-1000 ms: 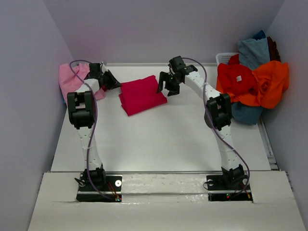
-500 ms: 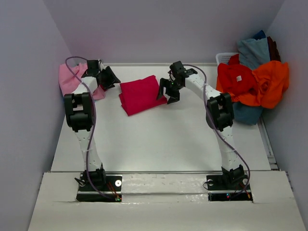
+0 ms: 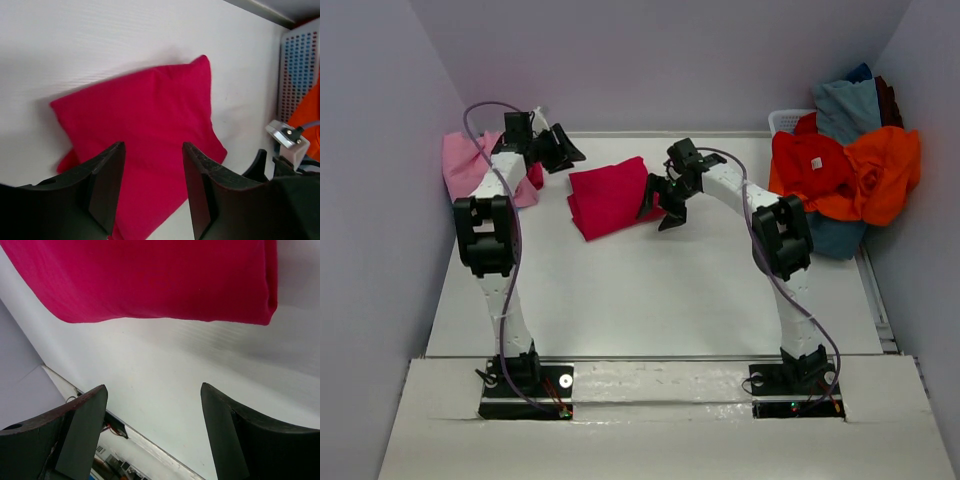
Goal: Fold and stack the t-shirts
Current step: Fold the tshirt
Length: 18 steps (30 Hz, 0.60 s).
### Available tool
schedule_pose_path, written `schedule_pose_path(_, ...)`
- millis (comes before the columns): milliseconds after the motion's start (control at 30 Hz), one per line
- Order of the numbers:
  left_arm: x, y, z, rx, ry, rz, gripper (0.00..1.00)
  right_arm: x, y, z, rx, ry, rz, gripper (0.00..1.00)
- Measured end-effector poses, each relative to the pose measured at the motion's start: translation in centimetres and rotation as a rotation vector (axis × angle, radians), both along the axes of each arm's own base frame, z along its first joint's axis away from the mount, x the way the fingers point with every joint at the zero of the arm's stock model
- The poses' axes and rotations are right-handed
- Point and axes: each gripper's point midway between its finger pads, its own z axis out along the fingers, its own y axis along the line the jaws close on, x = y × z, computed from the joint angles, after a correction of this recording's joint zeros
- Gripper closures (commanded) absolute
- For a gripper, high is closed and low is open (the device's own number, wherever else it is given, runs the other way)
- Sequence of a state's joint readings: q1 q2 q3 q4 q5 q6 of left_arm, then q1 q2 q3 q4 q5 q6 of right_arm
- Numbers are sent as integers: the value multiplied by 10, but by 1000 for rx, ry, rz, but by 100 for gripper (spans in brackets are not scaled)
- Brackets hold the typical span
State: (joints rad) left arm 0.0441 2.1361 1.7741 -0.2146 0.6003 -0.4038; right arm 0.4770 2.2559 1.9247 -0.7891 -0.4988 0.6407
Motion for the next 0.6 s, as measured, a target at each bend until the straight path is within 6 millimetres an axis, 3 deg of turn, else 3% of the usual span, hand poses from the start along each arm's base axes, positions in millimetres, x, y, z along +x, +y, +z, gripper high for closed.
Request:
schedule_pose_path(167, -9, -55, 9, -66, -18, -158, 41, 3, 6, 2, 26, -5, -15, 18)
schedule_pose_path(367, -32, -127, -4, -144, 21, -355, 41, 14, 13, -3, 51, -15, -40, 18)
schedule_pose_path(467, -40, -145, -19, -175, 58, -410, 41, 18, 17, -13, 61, 0, -49, 18)
schedule_pose_path(600, -46, -151, -43, -192, 120, -430, 41, 17, 19, -26, 62, 33, -57, 18)
